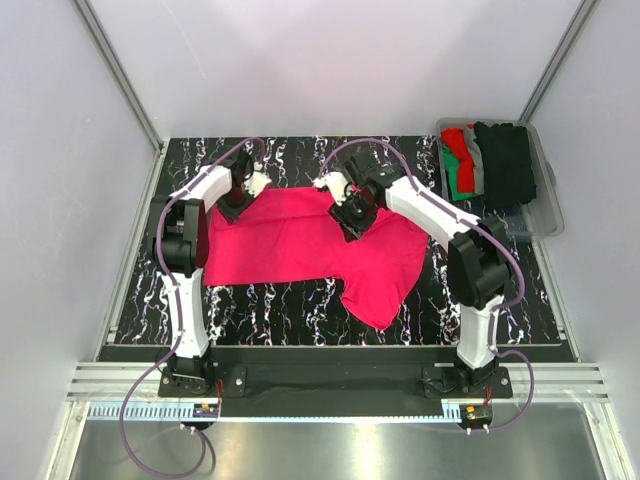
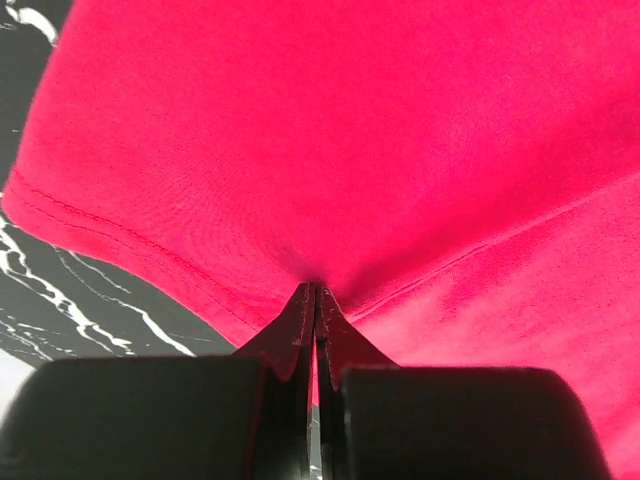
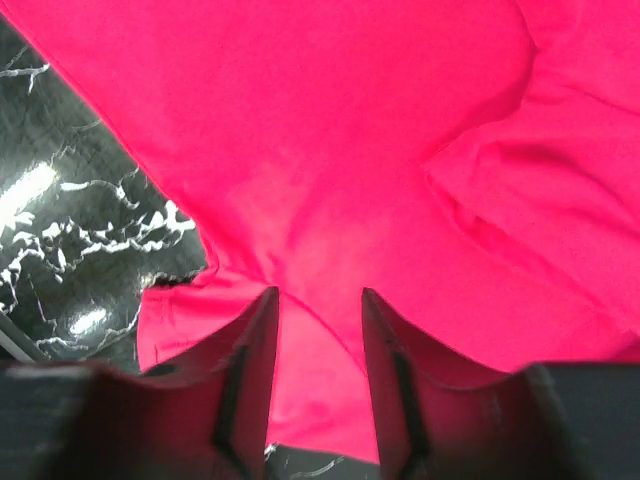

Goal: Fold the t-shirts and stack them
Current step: Fold the tshirt

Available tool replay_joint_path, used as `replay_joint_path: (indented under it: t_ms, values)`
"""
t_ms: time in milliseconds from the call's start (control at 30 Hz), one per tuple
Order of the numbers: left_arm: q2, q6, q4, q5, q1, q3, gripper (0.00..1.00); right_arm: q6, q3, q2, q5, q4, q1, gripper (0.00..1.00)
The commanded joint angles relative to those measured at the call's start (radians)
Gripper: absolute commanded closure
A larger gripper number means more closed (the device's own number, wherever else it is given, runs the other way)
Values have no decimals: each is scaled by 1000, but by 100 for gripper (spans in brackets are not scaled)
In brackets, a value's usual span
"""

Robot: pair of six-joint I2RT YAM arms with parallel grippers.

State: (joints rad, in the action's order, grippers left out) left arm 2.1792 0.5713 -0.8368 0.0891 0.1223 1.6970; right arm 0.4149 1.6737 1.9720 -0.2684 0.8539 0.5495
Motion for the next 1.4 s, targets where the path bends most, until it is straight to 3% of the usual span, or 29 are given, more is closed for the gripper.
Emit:
replay_joint_path:
  t_ms: [0,433,767,1367]
  values:
    - [-52,19,10,34,0,59,100,-18,-35,-67,107,-39,-28,59]
    - [-58,-4,7,47,0,43,100,-10,234,223,95,-56,-327,59]
    - [-62,2,7,61,0,30,100,-33,291,272,-37,-23,-352,58]
    - [-48,-2,2,60,10,38,100,-47,271,200,-94,-6,-353,62]
